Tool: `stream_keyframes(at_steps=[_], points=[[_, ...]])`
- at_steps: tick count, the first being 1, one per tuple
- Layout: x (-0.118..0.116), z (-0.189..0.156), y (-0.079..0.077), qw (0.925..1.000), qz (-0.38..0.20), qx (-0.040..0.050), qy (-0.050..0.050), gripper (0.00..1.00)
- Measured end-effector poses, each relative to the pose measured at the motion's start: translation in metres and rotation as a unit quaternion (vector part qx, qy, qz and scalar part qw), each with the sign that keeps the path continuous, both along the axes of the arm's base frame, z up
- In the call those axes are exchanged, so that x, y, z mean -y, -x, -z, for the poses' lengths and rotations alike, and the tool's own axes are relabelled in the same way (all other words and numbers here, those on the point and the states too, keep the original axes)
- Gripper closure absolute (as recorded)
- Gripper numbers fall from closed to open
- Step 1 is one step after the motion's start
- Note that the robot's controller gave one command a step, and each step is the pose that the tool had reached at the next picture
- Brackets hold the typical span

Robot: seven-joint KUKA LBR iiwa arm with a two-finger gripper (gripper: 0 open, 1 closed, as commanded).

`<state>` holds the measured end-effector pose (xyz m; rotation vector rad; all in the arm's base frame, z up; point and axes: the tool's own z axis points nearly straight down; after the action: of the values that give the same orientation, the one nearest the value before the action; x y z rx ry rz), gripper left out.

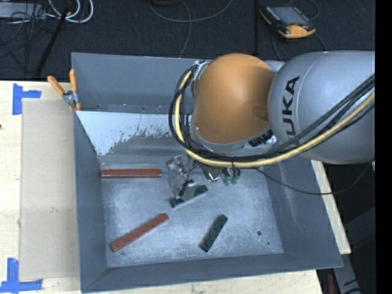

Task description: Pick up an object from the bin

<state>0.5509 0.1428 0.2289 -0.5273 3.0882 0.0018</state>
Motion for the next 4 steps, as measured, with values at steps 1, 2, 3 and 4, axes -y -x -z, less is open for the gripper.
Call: stream_keyframes(at_steps=[1, 2, 3, 4], points=[[0.001, 0.003, 0.001, 1.0, 0.002, -0.0034, 0.001, 0.0], [0.031, 0.164, 0.038, 0.9973, -0.073, -0.0088, 0.002, 0.0], [-0.008, 0.143, -0.066, 0.9937, -0.112, 0.0009, 0.0, 0.0], [0.133, 0.16, -0.032, 0.9922, -0.124, -0.0061, 0.003, 0.0]])
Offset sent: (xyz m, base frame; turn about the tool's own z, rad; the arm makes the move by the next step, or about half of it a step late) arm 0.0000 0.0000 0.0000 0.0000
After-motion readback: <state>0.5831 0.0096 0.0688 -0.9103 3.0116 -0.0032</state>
